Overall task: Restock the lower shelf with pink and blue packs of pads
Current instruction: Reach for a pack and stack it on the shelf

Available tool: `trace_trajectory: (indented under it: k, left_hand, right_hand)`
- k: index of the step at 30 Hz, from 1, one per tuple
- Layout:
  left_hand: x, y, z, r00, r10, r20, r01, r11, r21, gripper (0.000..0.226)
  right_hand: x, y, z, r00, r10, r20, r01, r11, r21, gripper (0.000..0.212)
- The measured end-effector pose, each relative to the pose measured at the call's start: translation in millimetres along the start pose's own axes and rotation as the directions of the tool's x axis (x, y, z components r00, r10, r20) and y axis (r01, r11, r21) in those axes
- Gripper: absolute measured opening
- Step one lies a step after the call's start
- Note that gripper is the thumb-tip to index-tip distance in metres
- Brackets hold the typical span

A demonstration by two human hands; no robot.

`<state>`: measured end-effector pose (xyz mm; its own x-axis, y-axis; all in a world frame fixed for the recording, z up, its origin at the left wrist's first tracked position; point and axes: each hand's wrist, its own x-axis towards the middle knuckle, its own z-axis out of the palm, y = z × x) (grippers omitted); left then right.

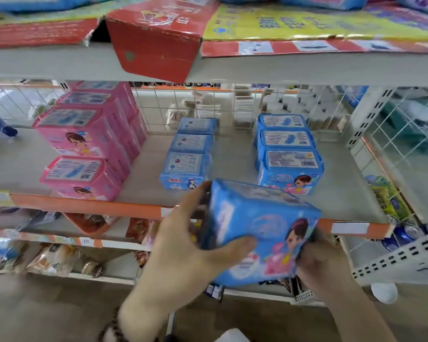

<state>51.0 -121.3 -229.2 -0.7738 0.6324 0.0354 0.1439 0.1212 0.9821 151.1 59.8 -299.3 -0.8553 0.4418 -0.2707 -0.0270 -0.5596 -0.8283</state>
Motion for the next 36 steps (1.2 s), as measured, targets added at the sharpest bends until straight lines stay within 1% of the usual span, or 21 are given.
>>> trace_trajectory:
  k: [2, 4, 6, 7, 8, 9, 10, 11, 13, 15, 16, 17, 19, 20, 21, 25, 28, 29, 31, 34, 36]
  left_hand:
    - [-1.3, 5.8, 31.3, 0.990, 0.037, -0.134, -0.019, 0.990, 0.137, 0.053]
    - [-1.4, 12.3, 55.0, 0.976, 0.080, -0.202, -0.019, 0.958, 0.287, 0.057]
    - [0.2, 14.0, 66.8, 0.974, 0.077, -0.212, 0.012, 0.920, 0.391, 0.061]
    - [0.0, 14.7, 70.2, 0.973, 0.073, -0.220, 0.019, 0.921, 0.389, 0.063]
    - [-0.2, 13.7, 73.0, 0.969, 0.083, -0.231, 0.011, 0.925, 0.380, 0.065]
    - [0.3, 11.1, 74.5, 0.966, 0.096, -0.241, -0.001, 0.930, 0.367, 0.066]
    - [0.8, 9.3, 75.6, 0.965, 0.088, -0.247, 0.003, 0.939, 0.344, 0.066]
    - [1.5, 6.8, 75.1, 0.965, 0.078, -0.249, 0.005, 0.949, 0.316, 0.064]
    - [3.9, 1.7, 72.5, 0.973, 0.045, -0.228, 0.013, 0.969, 0.248, 0.055]
    - [8.4, -1.3, 66.6, 0.981, 0.016, -0.192, 0.017, 0.985, 0.169, 0.049]
    - [11.3, -4.4, 62.4, 0.985, -0.002, -0.171, 0.024, 0.991, 0.129, 0.049]
    - [14.2, -9.1, 57.4, 0.990, -0.021, -0.142, 0.033, 0.996, 0.083, 0.050]
    - [20.3, -21.9, 45.8, 0.996, -0.041, -0.078, 0.040, 0.999, -0.019, 0.048]
    - [22.9, -28.7, 40.0, 0.998, -0.039, -0.057, 0.035, 0.997, -0.070, 0.046]
    - [25.2, -37.0, 33.7, 0.998, -0.034, -0.049, 0.028, 0.994, -0.109, 0.045]
    - [37.3, -60.3, 8.7, 0.997, -0.068, -0.022, 0.058, 0.949, -0.309, 0.035]
    - [48.1, -73.0, -8.2, 0.992, -0.129, 0.013, 0.123, 0.902, -0.414, 0.025]
    - [51.5, -76.6, -13.0, 0.990, -0.141, 0.030, 0.141, 0.898, -0.416, 0.021]
    - [57.6, -81.2, -20.0, 0.986, -0.142, 0.089, 0.165, 0.910, -0.380, 0.028]
    - [67.0, -87.8, -25.3, 0.972, -0.117, 0.203, 0.182, 0.924, -0.335, 0.032]
    - [73.2, -91.2, -26.0, 0.958, -0.107, 0.264, 0.194, 0.924, -0.330, 0.031]
  right_hand:
    - [3.3, -5.9, 0.7, 0.995, 0.072, -0.068, -0.069, 0.997, 0.040, 0.050]
    - [1.7, -8.0, 1.8, 0.984, 0.023, -0.177, -0.010, 0.997, 0.078, 0.030]
    - [1.1, -11.9, 3.0, 0.978, -0.004, -0.208, 0.007, 1.000, 0.013, 0.022]
    - [2.6, -13.3, 2.6, 0.985, 0.002, -0.174, -0.007, 0.999, -0.032, 0.024]
    - [4.2, -13.9, -4.9, 0.980, 0.025, -0.196, -0.042, 0.996, -0.085, 0.031]
    - [7.8, -11.7, -23.2, 0.989, -0.009, -0.149, -0.015, 0.988, -0.156, 0.046]
    - [9.3, -17.2, -29.0, 0.979, 0.059, -0.193, -0.101, 0.971, -0.218, 0.061]
    - [9.5, -18.1, -35.6, 0.971, 0.163, -0.178, -0.190, 0.970, -0.153, 0.063]
    - [5.6, -17.5, -43.3, 0.974, 0.145, -0.172, -0.165, 0.981, -0.105, 0.054]
    - [8.8, -14.6, -48.5, 0.997, 0.008, -0.079, -0.022, 0.983, -0.184, 0.041]
    - [9.1, -13.7, -47.0, 0.999, -0.024, -0.048, 0.019, 0.995, -0.093, 0.021]
    - [11.2, -13.2, -47.9, 0.999, -0.012, -0.046, 0.012, 1.000, 0.004, 0.025]
    - [14.2, -11.1, -53.3, 0.997, -0.067, 0.028, 0.068, 0.997, -0.028, 0.076]
    - [15.4, -11.8, -50.3, 0.995, -0.095, 0.043, 0.098, 0.993, -0.073, 0.087]
    - [16.4, -13.7, -46.8, 0.993, -0.106, 0.043, 0.111, 0.987, -0.116, 0.089]
    - [24.7, -14.4, -26.4, 0.975, -0.171, 0.141, 0.202, 0.948, -0.245, 0.084]
    - [26.7, -9.7, -11.5, 0.976, -0.178, 0.125, 0.214, 0.893, -0.395, 0.073]
    - [27.4, -7.9, -6.5, 0.979, -0.179, 0.103, 0.206, 0.878, -0.432, 0.072]
    - [28.4, -4.9, 2.4, 0.980, -0.193, 0.046, 0.192, 0.865, -0.464, 0.070]
    - [26.1, -3.0, 12.7, 0.972, -0.233, -0.027, 0.184, 0.827, -0.531, 0.053]
    - [24.1, -1.1, 13.0, 0.967, -0.246, -0.059, 0.162, 0.780, -0.604, 0.064]
